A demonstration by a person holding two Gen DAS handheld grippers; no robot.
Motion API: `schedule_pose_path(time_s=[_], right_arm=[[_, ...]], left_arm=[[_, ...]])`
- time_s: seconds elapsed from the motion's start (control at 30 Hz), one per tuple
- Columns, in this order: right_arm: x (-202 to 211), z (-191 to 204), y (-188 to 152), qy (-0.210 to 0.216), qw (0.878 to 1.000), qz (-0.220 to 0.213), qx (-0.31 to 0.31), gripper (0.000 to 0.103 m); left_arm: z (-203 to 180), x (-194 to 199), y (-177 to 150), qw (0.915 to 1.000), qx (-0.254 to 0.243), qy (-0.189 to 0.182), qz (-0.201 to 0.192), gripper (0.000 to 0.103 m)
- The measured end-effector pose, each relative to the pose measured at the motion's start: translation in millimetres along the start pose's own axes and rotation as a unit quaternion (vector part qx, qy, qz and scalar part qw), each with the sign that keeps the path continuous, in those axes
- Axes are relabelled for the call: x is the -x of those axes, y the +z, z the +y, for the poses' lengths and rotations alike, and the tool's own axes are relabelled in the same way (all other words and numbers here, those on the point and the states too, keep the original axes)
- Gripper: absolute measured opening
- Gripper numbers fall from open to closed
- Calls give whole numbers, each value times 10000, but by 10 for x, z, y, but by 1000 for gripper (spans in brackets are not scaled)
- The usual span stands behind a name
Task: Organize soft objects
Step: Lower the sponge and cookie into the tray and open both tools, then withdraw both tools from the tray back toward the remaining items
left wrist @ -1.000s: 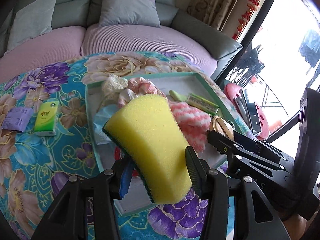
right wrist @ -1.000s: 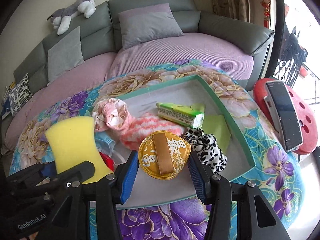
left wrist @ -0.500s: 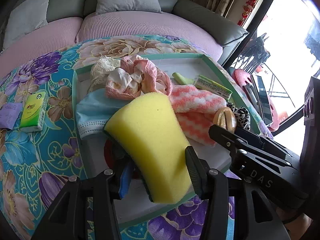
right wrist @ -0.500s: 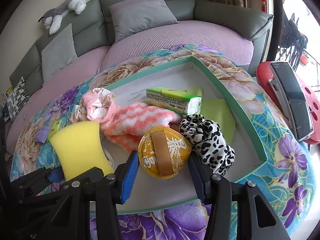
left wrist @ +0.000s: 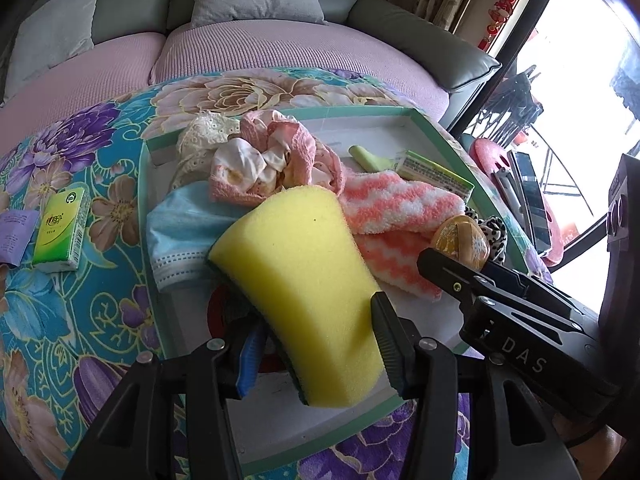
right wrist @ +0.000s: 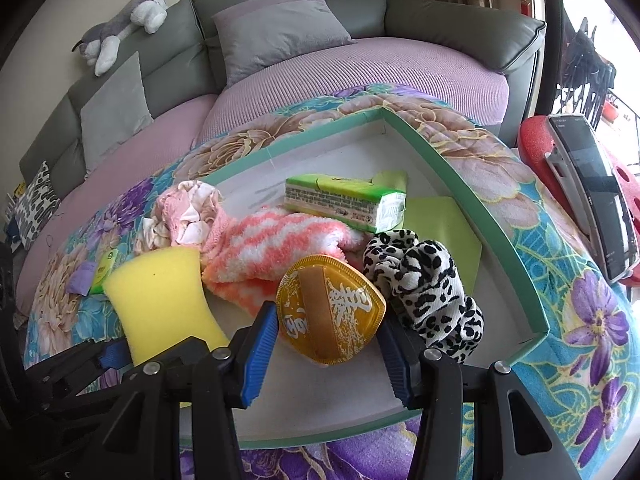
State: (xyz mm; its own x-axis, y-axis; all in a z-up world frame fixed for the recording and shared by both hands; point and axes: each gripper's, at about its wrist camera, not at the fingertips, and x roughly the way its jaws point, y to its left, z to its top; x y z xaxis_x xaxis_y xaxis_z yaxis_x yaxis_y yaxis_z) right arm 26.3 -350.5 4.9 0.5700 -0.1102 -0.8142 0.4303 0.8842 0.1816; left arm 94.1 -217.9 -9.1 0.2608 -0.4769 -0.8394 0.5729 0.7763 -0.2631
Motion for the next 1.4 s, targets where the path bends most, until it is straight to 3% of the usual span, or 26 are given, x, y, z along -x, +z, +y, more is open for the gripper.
schedule_pose_path(time_s=[0.17, 0.3, 0.4, 0.5, 0.73, 0.83, 1.03, 1.17, 1.23, 1.3, 1.4], right_arm=[[72, 14, 5, -66, 9999, -32, 83, 56], [174, 19, 27, -46, 9999, -129, 70, 63], [241, 40, 48, -40, 9997, -211, 101, 65], [290, 47, 60, -85, 9995, -274, 99, 79], [347, 23, 74, -148, 9993, -347, 48, 79], [331, 23, 67, -158, 9994, -318, 54, 79], [262, 88, 52, -141, 9995, -220, 154, 79], [217, 165, 41, -145, 9994, -143, 267, 79], [194, 214, 35, -203, 9991, -106, 356, 85], [173, 277, 25, -339, 9983, -87, 463, 103], [141, 349, 15, -408, 9976, -50, 555, 103]], left_arm=[[-52, 78, 10, 9999, -161, 40, 48, 53], [-29, 180, 28, 9998, -165, 112, 2, 63], [-10, 265, 42, 9998, -166, 125, -36, 65], [-6, 342, 55, 9996, -205, 158, -84, 69], [125, 546, 96, 9990, -46, 288, -341, 73], [283, 603, 126, 9974, 206, 505, -473, 73], [764, 618, 108, 9867, 977, 1186, -535, 74], [1001, 643, 55, 9781, 1296, 1517, -596, 91], [1064, 667, 38, 9735, 1372, 1707, -659, 92], [1133, 693, 18, 9666, 1429, 1994, -744, 98], [1232, 708, 9, 9586, 1497, 2296, -765, 102]])
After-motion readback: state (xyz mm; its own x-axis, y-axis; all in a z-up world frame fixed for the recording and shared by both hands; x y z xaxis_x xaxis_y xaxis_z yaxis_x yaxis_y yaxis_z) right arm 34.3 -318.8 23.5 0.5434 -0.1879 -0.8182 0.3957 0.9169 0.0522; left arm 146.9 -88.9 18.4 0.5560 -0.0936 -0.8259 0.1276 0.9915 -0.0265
